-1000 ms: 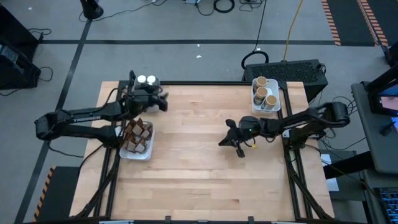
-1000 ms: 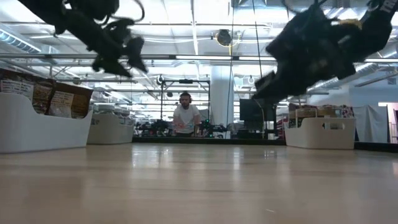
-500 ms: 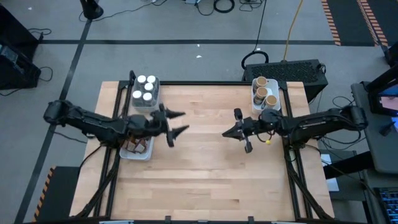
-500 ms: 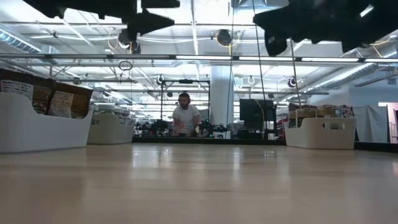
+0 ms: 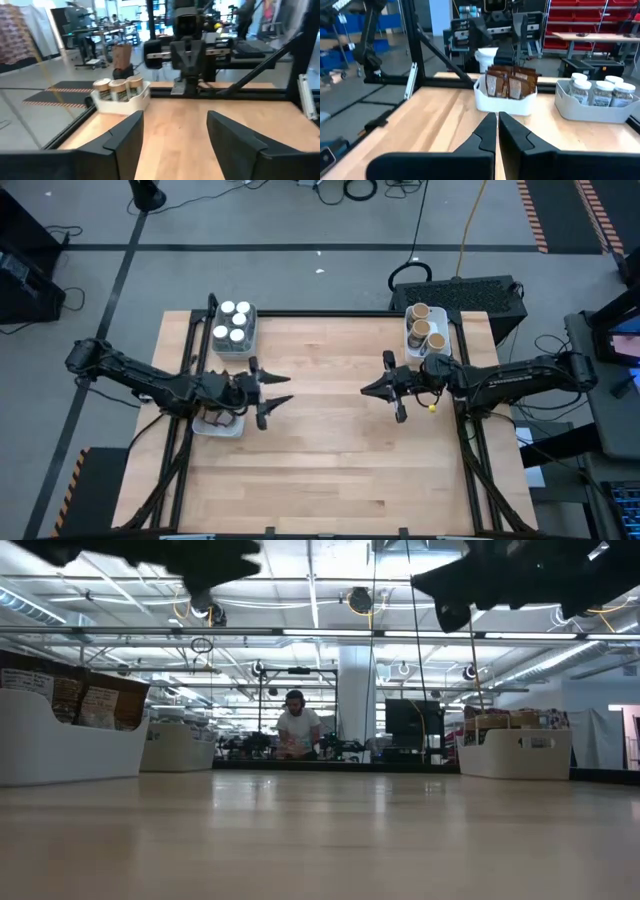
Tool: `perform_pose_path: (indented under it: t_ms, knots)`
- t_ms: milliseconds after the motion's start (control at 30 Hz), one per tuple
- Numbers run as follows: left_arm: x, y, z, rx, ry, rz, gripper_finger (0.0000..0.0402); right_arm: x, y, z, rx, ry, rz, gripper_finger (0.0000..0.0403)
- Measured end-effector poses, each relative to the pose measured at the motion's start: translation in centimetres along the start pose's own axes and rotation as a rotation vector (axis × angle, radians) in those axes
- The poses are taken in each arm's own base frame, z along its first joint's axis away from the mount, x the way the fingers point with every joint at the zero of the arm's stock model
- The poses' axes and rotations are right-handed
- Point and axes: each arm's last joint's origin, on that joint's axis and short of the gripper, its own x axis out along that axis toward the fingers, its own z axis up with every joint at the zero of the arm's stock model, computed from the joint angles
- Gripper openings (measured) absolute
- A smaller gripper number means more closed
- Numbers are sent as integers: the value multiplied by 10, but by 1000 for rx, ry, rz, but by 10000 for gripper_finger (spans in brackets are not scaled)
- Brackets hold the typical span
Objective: Sort spices by type
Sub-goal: Return to Home Position
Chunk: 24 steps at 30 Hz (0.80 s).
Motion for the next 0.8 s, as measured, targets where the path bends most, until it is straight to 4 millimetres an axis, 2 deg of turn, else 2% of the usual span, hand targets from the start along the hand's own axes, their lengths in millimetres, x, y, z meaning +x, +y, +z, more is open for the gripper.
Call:
perform_pose_path:
  t_ms: [233, 467, 633, 800]
  knots:
    - [-34, 16, -24, -9, -7, 88, 177, -2, -4, -6, 2, 63, -16, 0]
    - [-66, 36, -40, -89, -22, 135, 130, -5, -10, -11, 1, 107, -44, 0]
    - [-85, 48, -51, -149, -31, 148, 101, -10, -12, -27, 33, 97, -58, 0]
    - [-95, 53, -61, -180, -76, 97, 74, -21, -13, -44, 65, 39, -74, 0]
